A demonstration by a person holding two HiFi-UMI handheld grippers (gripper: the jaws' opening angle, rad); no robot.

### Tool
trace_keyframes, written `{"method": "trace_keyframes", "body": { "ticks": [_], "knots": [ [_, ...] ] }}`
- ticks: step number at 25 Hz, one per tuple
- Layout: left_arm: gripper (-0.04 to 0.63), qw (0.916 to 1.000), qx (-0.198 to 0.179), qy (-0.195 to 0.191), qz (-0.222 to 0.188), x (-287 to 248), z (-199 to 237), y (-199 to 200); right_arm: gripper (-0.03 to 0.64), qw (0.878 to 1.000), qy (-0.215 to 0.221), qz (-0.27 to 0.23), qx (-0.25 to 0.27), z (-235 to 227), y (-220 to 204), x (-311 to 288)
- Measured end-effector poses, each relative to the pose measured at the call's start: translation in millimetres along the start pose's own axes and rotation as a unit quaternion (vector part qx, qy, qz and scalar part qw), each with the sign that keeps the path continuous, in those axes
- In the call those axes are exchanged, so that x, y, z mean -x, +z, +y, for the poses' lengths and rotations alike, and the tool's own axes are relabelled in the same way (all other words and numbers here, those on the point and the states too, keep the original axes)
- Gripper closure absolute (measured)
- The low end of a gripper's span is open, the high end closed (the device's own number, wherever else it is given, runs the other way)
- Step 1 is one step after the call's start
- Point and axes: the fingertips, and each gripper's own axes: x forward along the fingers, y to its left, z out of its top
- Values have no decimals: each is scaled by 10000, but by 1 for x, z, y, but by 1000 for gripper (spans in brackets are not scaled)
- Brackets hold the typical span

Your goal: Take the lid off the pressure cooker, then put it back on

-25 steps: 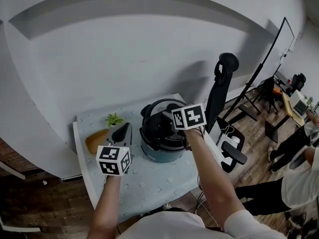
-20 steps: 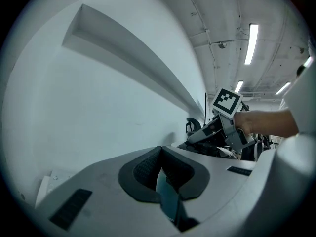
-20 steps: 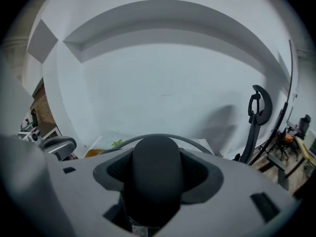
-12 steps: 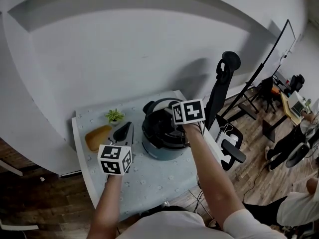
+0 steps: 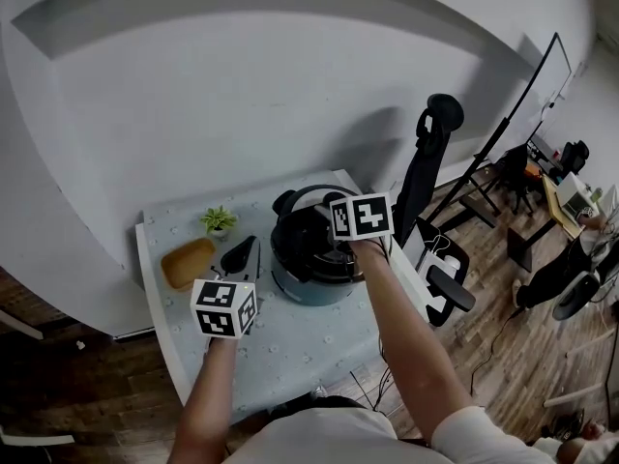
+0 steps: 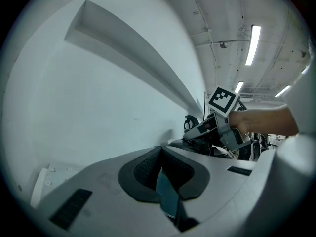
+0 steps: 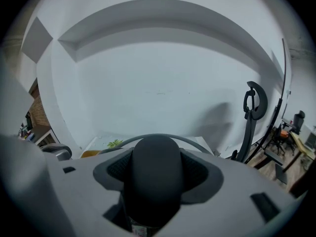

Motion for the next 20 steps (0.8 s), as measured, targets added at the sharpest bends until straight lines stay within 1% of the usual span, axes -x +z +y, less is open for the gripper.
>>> {"method": "trace_keyframes", "body": {
  "ticks": [4,7,12,16,20],
  "knots": [
    [583,10000,-27,74,12,5,-1,-1,342,9999,71,-67,59,2,1,1],
    [583,9998,-70,163,16,9,-1,0,342,9994,257,-92,189,3,0,2],
    [583,9992,-163,356,23,16,-3,4,342,9950,803,-97,584,9,-1,1],
    [583,9983,-274,523,8,23,-11,7,342,9875,1255,-87,946,15,-1,0],
    [583,9968,-373,710,-15,31,-19,12,342,9800,1581,-87,1209,17,-2,1]
  ]
}}
